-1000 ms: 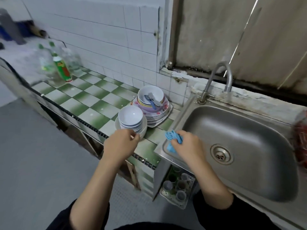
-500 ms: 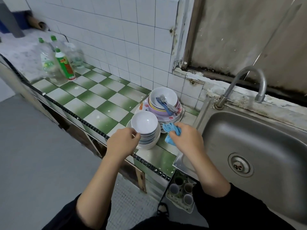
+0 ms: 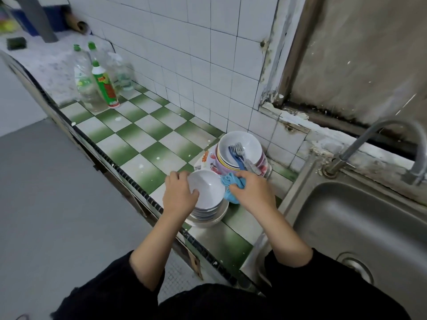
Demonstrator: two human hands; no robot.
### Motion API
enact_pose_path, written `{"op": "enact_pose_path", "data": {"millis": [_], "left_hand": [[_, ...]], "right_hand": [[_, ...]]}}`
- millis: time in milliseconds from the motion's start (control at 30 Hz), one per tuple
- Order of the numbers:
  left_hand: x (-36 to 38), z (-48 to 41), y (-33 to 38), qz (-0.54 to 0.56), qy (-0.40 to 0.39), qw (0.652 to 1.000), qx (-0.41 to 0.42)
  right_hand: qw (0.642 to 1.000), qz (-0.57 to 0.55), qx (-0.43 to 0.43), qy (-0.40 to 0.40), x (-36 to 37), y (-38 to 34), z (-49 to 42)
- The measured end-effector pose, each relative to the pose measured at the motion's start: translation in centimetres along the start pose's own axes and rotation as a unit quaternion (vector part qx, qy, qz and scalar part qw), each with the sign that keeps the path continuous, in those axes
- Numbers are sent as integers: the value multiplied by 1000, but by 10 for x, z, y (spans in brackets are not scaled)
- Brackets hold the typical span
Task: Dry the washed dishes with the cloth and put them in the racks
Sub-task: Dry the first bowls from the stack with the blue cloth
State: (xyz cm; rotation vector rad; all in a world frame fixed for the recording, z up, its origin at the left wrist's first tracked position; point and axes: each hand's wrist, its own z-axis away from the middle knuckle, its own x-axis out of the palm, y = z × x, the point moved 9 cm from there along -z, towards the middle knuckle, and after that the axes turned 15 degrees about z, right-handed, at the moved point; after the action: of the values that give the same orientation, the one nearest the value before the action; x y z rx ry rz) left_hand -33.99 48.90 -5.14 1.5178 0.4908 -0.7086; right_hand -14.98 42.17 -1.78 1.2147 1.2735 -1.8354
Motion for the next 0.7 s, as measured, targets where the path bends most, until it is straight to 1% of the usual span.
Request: {"op": "enact_pose_path", "data": {"millis": [167,300,367,500,567,700], "left_hand": [[15,-18,-11,-17,-40,998,-45],[12,-24,-10,-33,-34,998,-33],[6,-26,-8,-32,-28,999,-25],[-2,-33,-1,-34,-50,998,-18],[-4,-35,-1,-16,-71,997,-36],[-3,-38,-7,31,-119,988,-95]], "right_hand": [[998,-29,21,-48,23,0,-10],[992,-95,46,-69,40,-3,-12],[987,-132,63,-68,44,-2,-12],[972,-196,104,-72,49,1,-9],[964,-228,118,-74,51,1,-7],[945,-295,135,-46,46,3,-8]]}}
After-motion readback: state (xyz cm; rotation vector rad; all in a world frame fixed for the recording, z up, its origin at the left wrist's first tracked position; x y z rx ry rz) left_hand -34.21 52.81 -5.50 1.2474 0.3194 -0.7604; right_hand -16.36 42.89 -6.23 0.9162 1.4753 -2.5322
